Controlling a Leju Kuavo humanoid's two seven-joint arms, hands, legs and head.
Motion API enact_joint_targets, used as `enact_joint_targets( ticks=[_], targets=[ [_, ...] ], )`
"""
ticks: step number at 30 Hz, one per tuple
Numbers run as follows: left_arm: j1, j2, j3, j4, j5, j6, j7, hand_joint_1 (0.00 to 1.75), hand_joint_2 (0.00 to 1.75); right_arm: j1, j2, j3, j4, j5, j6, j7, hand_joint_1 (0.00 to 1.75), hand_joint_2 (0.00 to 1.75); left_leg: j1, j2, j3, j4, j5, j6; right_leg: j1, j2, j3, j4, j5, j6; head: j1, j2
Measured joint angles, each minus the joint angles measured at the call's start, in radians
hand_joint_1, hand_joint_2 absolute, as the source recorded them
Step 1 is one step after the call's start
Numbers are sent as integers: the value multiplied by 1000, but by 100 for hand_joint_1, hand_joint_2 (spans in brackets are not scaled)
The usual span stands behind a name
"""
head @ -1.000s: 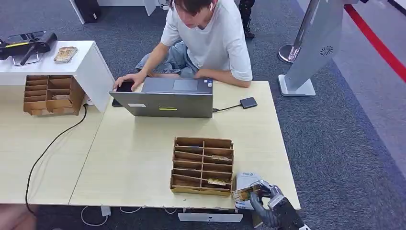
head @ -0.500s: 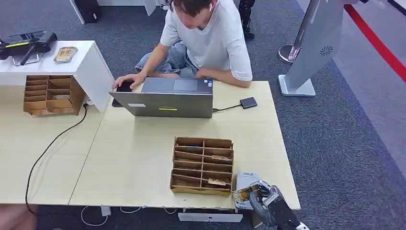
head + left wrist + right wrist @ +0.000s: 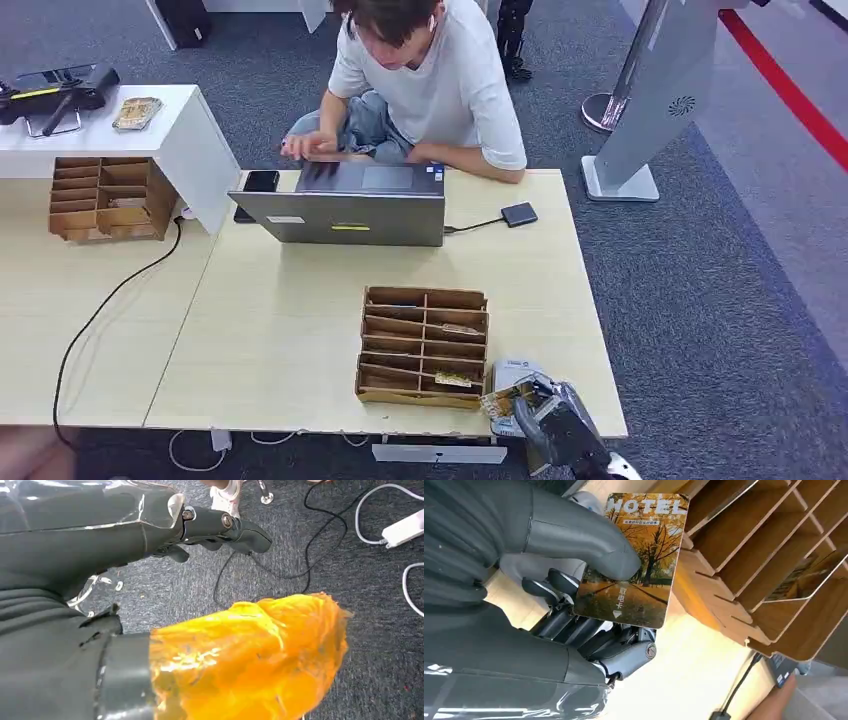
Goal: Pass the card to the sensor for recognition and then transmit it.
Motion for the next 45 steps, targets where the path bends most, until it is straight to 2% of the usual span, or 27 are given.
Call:
enact_joint_targets(
  ticks=[14, 30, 45],
  targets=[
    [0, -1, 10, 0, -3, 0, 0, 0, 0, -10, -3, 5, 25, 2, -21, 10, 175, 175, 0, 0, 1, 0, 0, 0, 0, 0, 0, 0, 0, 0, 0, 0],
    [0, -1, 19, 0, -10, -1, -2, 0, 0, 13, -42, -54, 24, -27, -16, 12, 175, 175, 0, 0, 0, 0, 0, 0, 0, 0, 0, 0, 0, 0, 0, 0],
    [0, -1, 20, 0, -26, -3, -2, 0, 0, 20, -81, -61, 13, 3, 59, 43, 175, 175, 0, 0, 0, 0, 0, 0, 0, 0, 0, 0, 0, 0, 0, 0]
  ],
)
